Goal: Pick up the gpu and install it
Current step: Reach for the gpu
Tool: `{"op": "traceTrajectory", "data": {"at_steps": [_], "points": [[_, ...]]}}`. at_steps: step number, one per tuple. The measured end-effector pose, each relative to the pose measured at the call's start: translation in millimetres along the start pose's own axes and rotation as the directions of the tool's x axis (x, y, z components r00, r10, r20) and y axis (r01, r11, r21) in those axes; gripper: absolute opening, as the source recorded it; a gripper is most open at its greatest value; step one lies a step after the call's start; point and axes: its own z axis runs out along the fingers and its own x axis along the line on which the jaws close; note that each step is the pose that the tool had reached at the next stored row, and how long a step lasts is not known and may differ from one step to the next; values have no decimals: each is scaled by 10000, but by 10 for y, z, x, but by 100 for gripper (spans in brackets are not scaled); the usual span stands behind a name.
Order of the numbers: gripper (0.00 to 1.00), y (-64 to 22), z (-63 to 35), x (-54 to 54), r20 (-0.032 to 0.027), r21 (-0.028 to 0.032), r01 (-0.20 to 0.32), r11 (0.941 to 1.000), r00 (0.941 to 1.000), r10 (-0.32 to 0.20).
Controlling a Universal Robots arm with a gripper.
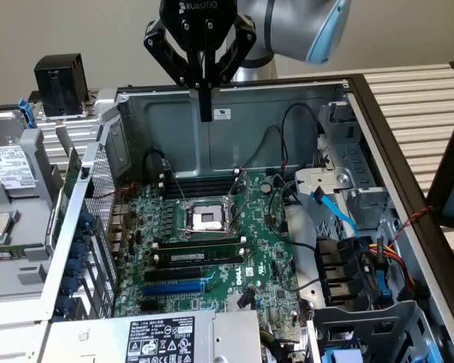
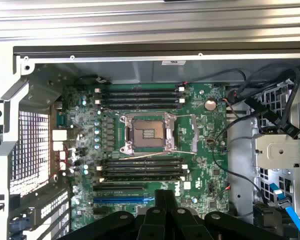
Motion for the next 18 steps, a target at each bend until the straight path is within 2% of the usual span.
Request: {"op": "traceTrajectory", "data": {"at_steps": [14,18], "points": [[11,0,0,1,0,-1,0,10000,10000,0],[11,-8,-3,119,3,0,0,10000,10000,0]]}}
